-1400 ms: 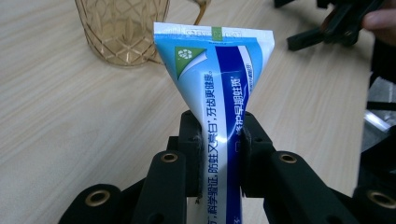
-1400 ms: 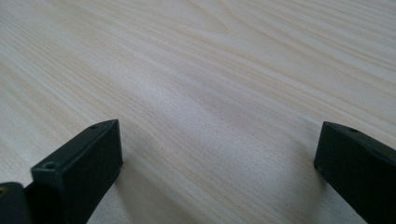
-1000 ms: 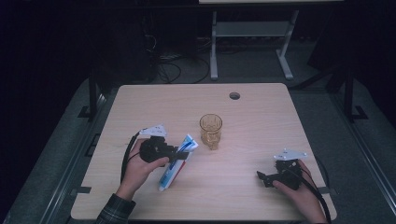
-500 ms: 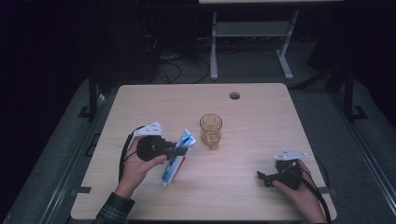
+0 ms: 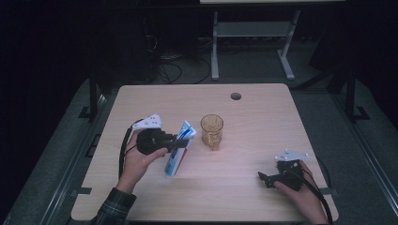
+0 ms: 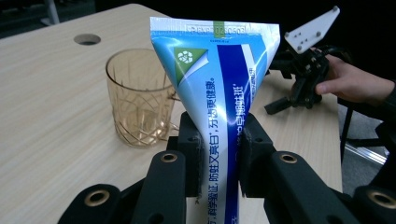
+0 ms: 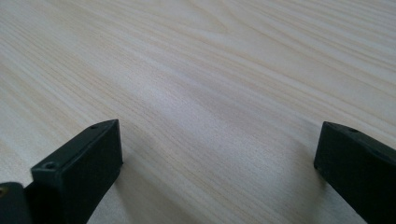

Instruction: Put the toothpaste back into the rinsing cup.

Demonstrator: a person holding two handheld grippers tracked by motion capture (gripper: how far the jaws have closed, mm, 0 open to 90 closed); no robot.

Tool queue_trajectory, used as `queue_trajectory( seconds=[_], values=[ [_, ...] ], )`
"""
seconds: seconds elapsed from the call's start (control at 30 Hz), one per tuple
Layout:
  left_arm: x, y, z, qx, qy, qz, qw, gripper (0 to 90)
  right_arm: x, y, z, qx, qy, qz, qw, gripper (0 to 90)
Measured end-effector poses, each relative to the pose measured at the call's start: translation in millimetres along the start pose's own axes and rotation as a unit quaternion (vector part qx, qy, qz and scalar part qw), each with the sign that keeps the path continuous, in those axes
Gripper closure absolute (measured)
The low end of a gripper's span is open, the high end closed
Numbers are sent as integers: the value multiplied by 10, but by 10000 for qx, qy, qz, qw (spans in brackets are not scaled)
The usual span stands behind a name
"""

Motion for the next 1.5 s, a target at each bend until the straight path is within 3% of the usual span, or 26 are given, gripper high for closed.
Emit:
queue_trajectory(
  seconds=[0.53,1.5],
  values=[
    [-242,12,-176,-164,-2,97,9998,740,0,1,0,2,1,2,10000,5],
    [-782,247,-461,-266,269,206,9991,740,0,0,-1,1,5,2,10000,5]
  ],
)
Point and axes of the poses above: each handheld gripper's, and its own axes: y roughly forward along the jaws, x roughly out of its underside, z roughly to its right, the point moved 2 cm from there along y, roughly forward along the jaws, and after that the axes turned 14 degrees about y, right-handed, at the moved point
